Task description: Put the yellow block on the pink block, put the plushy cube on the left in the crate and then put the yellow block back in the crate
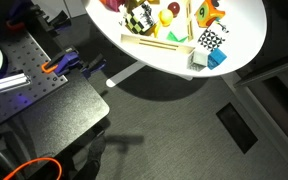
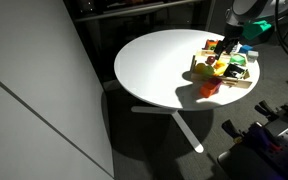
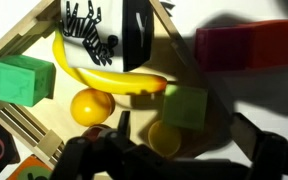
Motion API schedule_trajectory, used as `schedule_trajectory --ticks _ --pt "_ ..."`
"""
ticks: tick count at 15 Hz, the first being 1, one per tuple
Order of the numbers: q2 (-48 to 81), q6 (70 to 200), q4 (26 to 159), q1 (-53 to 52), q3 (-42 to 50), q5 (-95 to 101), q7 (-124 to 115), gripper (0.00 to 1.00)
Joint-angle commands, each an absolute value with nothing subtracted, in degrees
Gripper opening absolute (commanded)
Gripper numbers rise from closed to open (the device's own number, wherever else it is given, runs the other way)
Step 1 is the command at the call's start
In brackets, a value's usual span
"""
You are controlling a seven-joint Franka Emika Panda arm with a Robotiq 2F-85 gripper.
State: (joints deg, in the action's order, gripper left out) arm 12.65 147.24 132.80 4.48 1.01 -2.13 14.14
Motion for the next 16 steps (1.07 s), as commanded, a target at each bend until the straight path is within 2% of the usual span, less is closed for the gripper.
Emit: schedule_trajectory --ticks 1,8,16 --pt "11.89 147.75 132.34 4.91 -0.31 -4.55 15.38 1.00" --pt "9.72 150.19 132.87 4.74 -2.98 -9.85 17.79 1.00" --pt "5.52 141.35 132.71 3.14 -2.69 -8.78 15.90 1.00"
